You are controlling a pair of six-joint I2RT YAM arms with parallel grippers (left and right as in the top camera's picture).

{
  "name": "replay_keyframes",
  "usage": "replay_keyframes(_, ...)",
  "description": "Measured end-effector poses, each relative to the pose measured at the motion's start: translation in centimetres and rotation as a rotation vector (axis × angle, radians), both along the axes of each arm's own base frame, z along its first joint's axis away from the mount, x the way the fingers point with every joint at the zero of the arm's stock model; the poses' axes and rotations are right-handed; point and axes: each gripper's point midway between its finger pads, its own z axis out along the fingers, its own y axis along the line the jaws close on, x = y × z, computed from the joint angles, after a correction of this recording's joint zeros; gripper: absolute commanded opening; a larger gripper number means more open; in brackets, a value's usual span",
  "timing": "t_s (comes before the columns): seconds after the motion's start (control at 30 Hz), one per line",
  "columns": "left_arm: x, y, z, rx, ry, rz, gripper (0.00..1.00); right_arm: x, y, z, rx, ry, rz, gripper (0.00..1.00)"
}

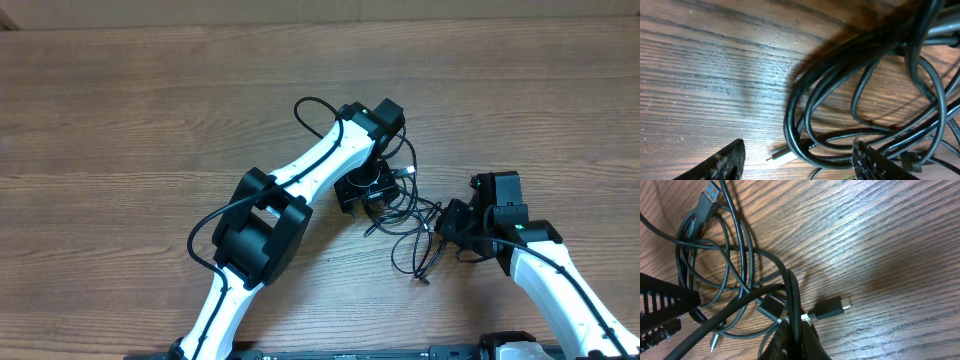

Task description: Untangle cables

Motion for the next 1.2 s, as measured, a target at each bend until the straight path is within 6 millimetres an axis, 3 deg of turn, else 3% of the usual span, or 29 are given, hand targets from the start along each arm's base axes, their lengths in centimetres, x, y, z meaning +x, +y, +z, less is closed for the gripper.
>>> replay_keyframes(0.27, -0.17, 0.25, -0.86, 0.021, -0.004, 0.012, 0.66, -0.09, -0.01, -0.03, 0.0, 0.004, 0.0, 0.04)
replay_keyframes(0.37, -0.32, 0.02, -0.88, 0.02, -0.006, 0.007, 0.59, -0.09, 0.0, -0.03, 0.0, 0.004, 0.0, 0.04)
replay_keyframes(0.5, -0.28, 0.01, -0.89, 0.022, -0.007, 0.016, 0.36, -0.09, -0.02, -0.03, 0.0, 0.004, 0.0, 0.04)
replay_keyframes(0.7, -0.26, 0.03, -0.9, 0.025, -0.006, 0.023, 0.32, -0.11, -0.01, -0.05, 0.0, 0.005, 0.0, 0.04)
replay_keyframes(1.2, -0.28, 0.06, -0.9, 0.027, -0.005, 0.026, 0.04, -0.09, -0.01, -0.03, 0.0, 0.004, 0.0, 0.04)
